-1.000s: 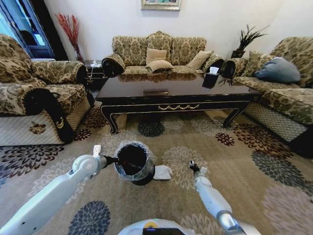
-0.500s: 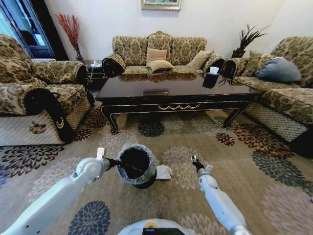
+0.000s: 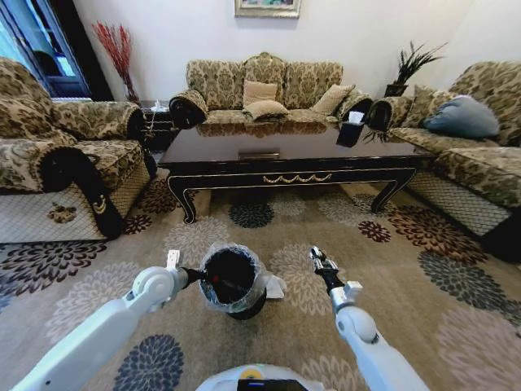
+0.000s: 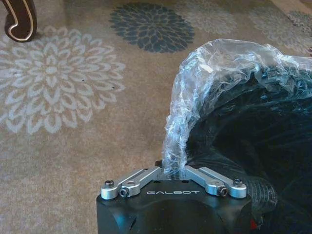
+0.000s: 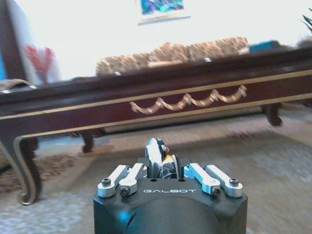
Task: Move to the front of the table and pick up the trash from the floor, then place it into the trash bin.
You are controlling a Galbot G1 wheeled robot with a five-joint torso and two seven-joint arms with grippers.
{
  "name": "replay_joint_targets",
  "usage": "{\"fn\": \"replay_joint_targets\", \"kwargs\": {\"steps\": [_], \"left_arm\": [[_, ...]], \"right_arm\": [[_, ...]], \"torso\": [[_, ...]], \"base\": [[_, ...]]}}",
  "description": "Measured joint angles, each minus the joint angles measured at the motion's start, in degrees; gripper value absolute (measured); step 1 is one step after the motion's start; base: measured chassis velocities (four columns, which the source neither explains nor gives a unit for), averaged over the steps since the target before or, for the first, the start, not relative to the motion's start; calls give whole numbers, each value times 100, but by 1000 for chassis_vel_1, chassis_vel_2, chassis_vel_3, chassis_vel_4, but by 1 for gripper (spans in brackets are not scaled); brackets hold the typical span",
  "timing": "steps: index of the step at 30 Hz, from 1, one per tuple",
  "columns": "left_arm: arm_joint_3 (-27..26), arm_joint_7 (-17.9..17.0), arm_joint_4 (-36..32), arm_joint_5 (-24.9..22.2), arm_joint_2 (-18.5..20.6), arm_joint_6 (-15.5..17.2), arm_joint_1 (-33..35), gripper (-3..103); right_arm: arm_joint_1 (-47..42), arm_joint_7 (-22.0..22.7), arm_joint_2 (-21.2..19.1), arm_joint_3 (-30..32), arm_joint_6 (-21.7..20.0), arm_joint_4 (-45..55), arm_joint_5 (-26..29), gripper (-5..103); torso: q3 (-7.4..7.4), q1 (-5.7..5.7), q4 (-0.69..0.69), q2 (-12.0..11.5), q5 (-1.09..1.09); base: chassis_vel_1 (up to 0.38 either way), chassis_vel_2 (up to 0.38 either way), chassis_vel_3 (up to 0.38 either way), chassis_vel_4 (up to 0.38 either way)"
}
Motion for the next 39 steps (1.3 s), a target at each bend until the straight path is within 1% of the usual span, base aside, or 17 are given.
{"fn": "replay_joint_targets", "kwargs": {"steps": [3, 4, 7, 8, 9, 10, 14, 15, 19, 20, 22, 27, 31, 39], "left_arm": [[59, -57, -61, -11, -3, 0, 0, 0], [59, -57, -61, -11, -3, 0, 0, 0], [185, -130, -129, -79, -3, 0, -44, 0], [242, -149, -132, -83, -3, 0, -80, 0], [242, -149, -132, -83, -3, 0, -80, 0], [335, -180, -134, -91, -3, 0, -139, 0], [620, -325, -195, -227, -9, 0, -396, 0], [620, -325, -195, -227, -9, 0, -396, 0], [872, -410, -228, -292, -81, -1, -550, 0], [872, -410, -228, -292, -81, -1, -550, 0], [1005, -425, -186, -231, -191, -1, -556, 0], [1281, -480, -151, -145, -335, -1, -626, 0], [1555, -513, -195, -153, -333, -2, -773, 0], [1723, -521, -204, -162, -325, -2, -829, 0]], "right_arm": [[-364, -81, -16, -59, 106, 551, -366, 27], [-364, -81, -16, -59, 106, 551, -366, 27], [-732, -190, 12, -146, 229, 1027, -913, 27], [-797, -211, 36, -172, 252, 1092, -1036, 27], [-797, -211, 36, -172, 252, 1092, -1036, 27], [-911, -243, 86, -233, 289, 1200, -1233, 27], [-1271, -352, 146, -407, 392, 1529, -1698, 27], [-1271, -352, 146, -407, 392, 1529, -1698, 27], [-1705, -528, 166, -542, 538, 1798, -2089, 27], [-1705, -528, 166, -542, 538, 1798, -2089, 27], [-1804, -595, 243, -637, 602, 1829, -2288, 27], [-1873, -722, 307, -828, 636, 1823, -2554, 27], [-1994, -884, 307, -944, 689, 1782, -2759, 27], [-2104, -948, 485, -1040, 787, 1583, -3047, 27]], "torso": [[1, 0, 0, 0, 0], [1, 0, 0, 0, 0], [0, 0, 0, 0, 0], [0, 0, 0, 0, 0], [0, 0, 0, 0, 0], [1, 0, -2, 0, 1], [1, 0, -1, 0, 0], [1, 0, -1, 0, 0], [1, 0, -2, 0, 0], [1, 0, -2, 0, 0], [0, 0, -1, 0, 0], [1, 0, 0, 0, 0], [1, 0, -1, 0, 1], [1, 0, -1, 0, 1]], "base": [[0, 0, 0, 0], [0, 0, 0, 0], [0, 0, 0, 0], [0, 0, 0, 0], [0, 0, 0, 0], [0, 0, 0, 0], [0, 0, 0, 0], [0, 0, 0, 0], [0, 0, 0, 0], [0, 0, 0, 0], [0, 0, 0, 0], [0, 0, 0, 0], [0, 0, 0, 0], [0, 0, 0, 0]]}}
